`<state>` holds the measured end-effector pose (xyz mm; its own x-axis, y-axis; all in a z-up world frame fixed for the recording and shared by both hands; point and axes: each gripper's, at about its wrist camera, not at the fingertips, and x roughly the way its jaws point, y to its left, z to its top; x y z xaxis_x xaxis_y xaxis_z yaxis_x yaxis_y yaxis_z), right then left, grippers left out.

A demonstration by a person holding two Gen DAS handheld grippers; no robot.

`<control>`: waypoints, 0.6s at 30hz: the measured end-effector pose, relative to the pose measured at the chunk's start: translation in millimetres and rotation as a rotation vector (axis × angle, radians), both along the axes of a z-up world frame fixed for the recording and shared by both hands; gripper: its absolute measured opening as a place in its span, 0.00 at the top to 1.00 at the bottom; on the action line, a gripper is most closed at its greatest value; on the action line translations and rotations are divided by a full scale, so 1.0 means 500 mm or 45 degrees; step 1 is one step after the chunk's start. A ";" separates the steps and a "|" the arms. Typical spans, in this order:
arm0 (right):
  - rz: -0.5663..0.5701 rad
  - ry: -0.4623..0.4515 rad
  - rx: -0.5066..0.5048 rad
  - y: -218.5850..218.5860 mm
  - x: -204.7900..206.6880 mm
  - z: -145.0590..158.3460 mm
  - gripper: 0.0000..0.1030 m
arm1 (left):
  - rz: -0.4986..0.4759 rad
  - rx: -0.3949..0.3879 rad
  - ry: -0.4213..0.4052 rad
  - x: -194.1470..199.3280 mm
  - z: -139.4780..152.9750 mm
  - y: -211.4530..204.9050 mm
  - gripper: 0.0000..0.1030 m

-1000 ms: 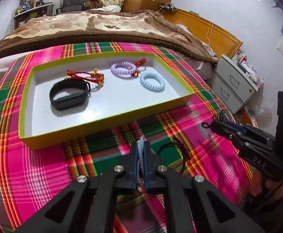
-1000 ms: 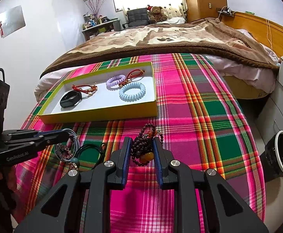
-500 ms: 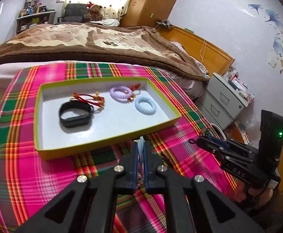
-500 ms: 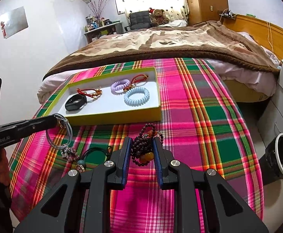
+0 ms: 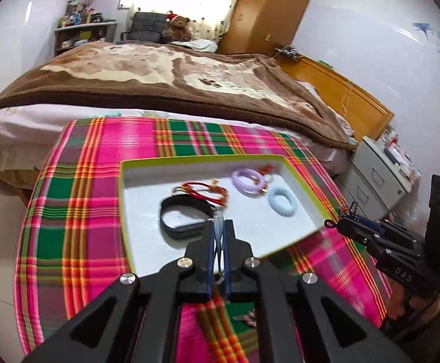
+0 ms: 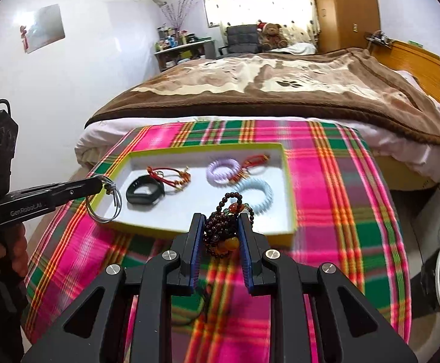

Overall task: Organize jewelry
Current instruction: 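Carry both bracelets into the tray and open both tools to release them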

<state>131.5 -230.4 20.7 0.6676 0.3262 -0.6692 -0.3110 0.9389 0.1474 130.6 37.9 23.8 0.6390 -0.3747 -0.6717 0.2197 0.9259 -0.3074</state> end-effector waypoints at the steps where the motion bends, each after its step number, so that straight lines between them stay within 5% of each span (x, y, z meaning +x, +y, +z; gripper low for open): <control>1: 0.015 0.006 -0.002 0.010 0.014 -0.002 0.78 | 0.012 -0.002 -0.001 0.007 -0.002 0.006 0.95; 18: 0.081 0.162 -0.115 0.085 0.153 -0.090 0.78 | 0.037 0.018 0.126 0.044 -0.088 0.019 0.95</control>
<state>208.0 -187.8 -24.4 0.5554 0.2997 -0.7757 -0.3545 0.9291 0.1051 152.5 47.7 -20.2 0.5797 -0.3467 -0.7374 0.1615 0.9359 -0.3131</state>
